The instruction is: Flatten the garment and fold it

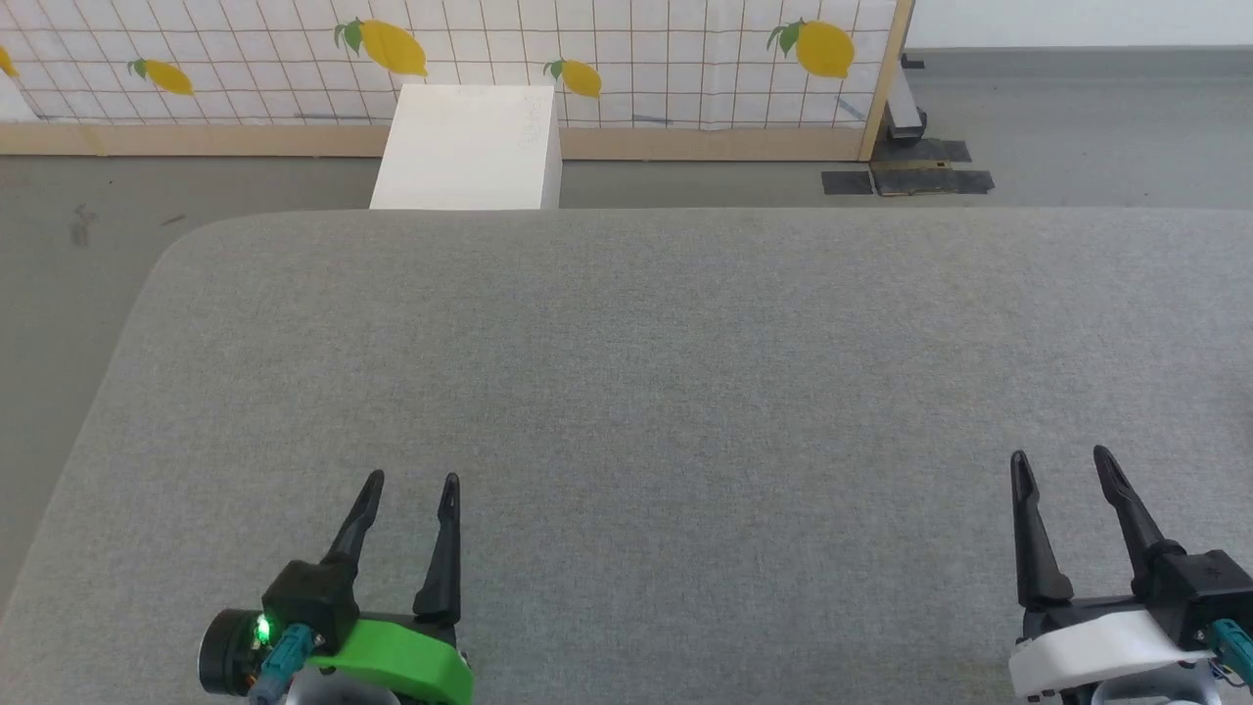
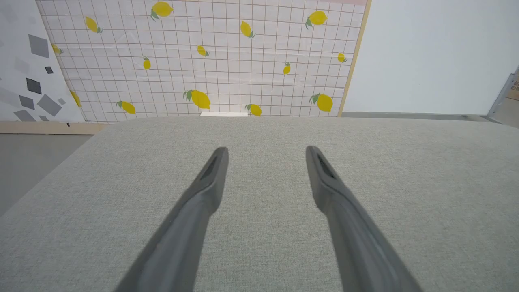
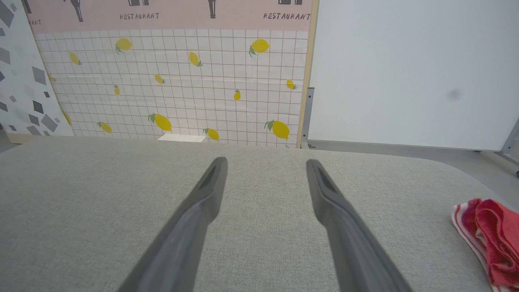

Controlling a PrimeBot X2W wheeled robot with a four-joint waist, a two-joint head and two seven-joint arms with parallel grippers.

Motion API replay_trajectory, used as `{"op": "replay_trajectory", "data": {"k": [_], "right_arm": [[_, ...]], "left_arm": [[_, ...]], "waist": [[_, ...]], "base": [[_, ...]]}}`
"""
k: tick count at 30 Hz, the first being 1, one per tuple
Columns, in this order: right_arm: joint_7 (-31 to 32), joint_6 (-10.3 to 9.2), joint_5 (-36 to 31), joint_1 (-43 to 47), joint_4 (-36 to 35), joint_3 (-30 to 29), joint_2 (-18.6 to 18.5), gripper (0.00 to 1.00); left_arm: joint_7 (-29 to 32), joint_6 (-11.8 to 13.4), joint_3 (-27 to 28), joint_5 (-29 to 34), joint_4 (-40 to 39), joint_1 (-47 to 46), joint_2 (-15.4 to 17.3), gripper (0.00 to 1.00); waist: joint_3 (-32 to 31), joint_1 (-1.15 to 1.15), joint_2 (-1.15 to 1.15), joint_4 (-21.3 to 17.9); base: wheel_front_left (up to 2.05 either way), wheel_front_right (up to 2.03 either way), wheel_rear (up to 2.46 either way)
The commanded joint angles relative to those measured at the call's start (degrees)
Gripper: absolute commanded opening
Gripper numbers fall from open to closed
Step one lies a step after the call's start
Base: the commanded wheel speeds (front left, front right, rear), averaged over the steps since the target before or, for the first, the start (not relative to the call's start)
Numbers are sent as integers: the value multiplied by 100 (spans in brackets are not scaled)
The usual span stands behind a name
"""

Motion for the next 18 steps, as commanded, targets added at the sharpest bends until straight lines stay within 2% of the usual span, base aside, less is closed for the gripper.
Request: {"op": "replay_trajectory", "data": {"k": [1, 3, 4, 18], "right_arm": [[-34, -11, 39, 21, -2, 0, 18, 100], [-34, -11, 50, 19, -14, -12, 18, 100], [1, 0, 7, -1, -4, -13, 0, 0], [131, -1, -7, -34, -35, 49, 0, 0]], "left_arm": [[-22, 31, -7, 39, -17, 74, -25, 100], [-22, 43, -5, -56, -14, 70, -25, 100], [1, 2, -4, -42, -1, 0, 0, 0], [137, 56, 26, 21, -49, -15, -1, 0]], "waist": [[1, 0, 19, -2], [8, 0, 19, -6], [8, 0, 0, -6], [-14, 0, 2, -12]], "base": [[0, 0, 0], [0, 0, 0], [0, 0, 0], [0, 0, 0]]}}
